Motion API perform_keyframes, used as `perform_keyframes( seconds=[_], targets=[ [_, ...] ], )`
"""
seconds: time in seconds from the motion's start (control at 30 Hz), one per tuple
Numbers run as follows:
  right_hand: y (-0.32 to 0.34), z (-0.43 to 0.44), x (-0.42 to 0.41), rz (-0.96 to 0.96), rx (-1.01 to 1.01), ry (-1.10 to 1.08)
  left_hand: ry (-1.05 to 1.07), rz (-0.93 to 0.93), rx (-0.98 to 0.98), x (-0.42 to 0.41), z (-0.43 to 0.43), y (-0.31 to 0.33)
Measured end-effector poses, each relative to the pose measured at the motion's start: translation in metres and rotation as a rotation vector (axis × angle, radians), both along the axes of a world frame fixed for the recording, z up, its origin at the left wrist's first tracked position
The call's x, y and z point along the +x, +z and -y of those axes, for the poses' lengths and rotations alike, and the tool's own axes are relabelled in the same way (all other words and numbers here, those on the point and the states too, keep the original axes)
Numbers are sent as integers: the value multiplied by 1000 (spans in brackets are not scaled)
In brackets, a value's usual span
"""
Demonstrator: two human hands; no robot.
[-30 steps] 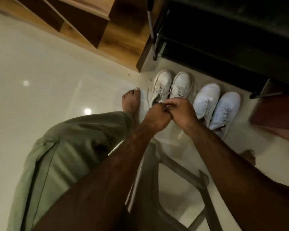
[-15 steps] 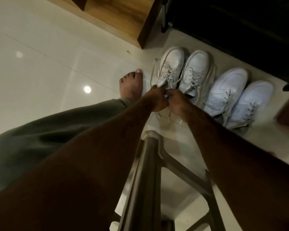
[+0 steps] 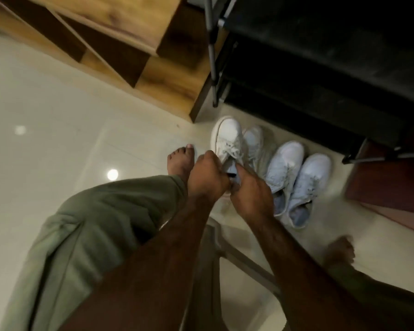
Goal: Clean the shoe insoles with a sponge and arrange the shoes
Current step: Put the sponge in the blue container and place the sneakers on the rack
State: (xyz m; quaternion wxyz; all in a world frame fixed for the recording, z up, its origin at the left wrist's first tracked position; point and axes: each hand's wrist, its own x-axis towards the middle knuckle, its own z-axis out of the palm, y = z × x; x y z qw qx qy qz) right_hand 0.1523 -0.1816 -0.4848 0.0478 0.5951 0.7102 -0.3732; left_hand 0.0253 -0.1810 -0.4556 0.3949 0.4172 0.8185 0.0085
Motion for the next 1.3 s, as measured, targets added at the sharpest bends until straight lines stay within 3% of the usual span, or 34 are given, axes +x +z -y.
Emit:
perform_keyframes(
  seconds=[0.1, 0.23, 0.37, 0.5, 0.73, 0.93, 1.1, 1.3],
  targets=[
    [71, 16, 13, -89, 259, -87, 161, 56, 145, 24, 12, 50],
    [171, 39, 36, -161, 856, -216, 210, 113, 332, 53, 11, 122],
    [220, 50, 71, -237, 751, -250, 132, 150, 599, 77, 6, 206],
    [291, 49, 101, -444, 864, -329, -22, 109, 788, 100, 7, 282],
    [406, 6, 135, -595, 1048, -268, -165, 44, 995, 126, -20, 399],
    [469, -80, 148, -702, 1013, -319, -282, 16, 1112, 135, -97, 475],
    [493, -150, 152, -729, 1051, -410, -354, 131, 1144, 143, -164, 501],
    [467, -213, 153, -639, 1001, -394, -351, 199, 1054, 141, -218, 469]
  ],
)
